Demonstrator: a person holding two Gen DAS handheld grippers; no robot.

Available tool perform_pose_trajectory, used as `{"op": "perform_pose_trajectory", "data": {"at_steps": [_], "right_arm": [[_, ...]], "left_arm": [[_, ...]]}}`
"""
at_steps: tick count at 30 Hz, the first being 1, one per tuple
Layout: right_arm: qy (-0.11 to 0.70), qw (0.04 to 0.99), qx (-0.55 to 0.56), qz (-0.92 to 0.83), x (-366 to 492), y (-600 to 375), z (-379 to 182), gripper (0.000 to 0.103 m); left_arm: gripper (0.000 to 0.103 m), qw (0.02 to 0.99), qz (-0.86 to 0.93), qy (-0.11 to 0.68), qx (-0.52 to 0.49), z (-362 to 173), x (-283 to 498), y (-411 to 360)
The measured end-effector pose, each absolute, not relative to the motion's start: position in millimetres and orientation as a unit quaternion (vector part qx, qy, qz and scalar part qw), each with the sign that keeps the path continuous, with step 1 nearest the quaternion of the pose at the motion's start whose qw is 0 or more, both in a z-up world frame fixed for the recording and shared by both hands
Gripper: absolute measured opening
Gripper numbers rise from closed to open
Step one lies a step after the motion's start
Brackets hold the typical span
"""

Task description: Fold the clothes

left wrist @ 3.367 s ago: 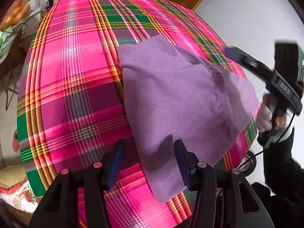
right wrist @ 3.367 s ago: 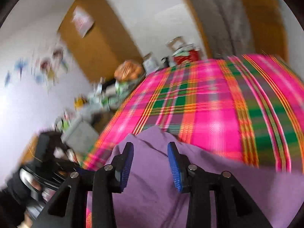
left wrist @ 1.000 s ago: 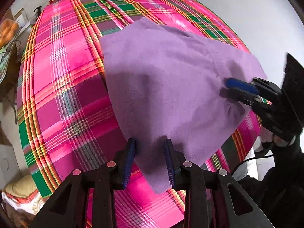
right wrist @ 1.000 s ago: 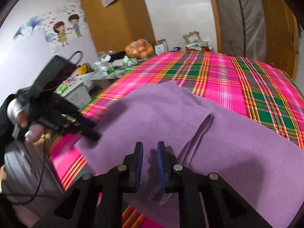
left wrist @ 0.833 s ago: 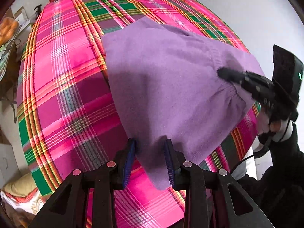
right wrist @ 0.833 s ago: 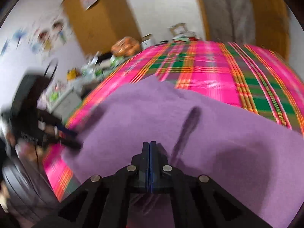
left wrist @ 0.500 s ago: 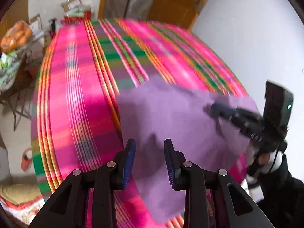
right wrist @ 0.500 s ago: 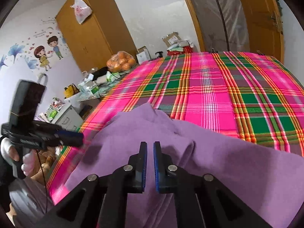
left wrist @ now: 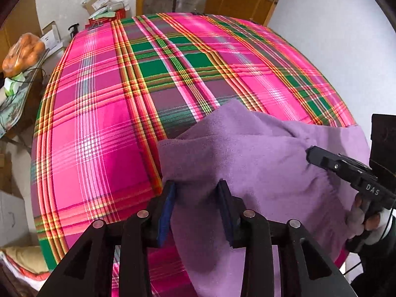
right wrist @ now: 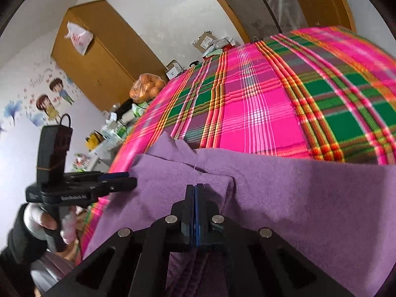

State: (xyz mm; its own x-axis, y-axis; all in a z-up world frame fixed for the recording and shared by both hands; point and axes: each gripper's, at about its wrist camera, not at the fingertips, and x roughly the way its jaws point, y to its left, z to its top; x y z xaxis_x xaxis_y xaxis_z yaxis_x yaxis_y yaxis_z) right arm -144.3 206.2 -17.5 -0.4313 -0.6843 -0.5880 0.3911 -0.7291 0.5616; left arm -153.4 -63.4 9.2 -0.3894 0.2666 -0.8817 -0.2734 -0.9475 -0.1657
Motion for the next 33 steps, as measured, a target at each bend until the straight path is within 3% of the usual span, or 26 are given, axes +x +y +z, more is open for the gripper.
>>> {"op": "perform_pose_trajectory", "data": {"at_steps": [14, 24, 33], "right_arm": [[-0.193, 0.331, 0.424, -0.821, -145, 209, -21, 0.000], [-0.203, 0.331, 0.424, -0.818, -144, 211, -23, 0.000], [-0.140, 0.310, 0.419, -0.842, -137, 197, -6, 0.002]], "left_arm": [[0.038, 0.132, 0.834, -0.007, -0.535, 31, -144, -61], [0.038, 0.165, 0.822, 0.007, -0.545, 12, -150, -58], [0.038, 0.208, 0.822, -0.008, -0.530, 14, -156, -70]]}}
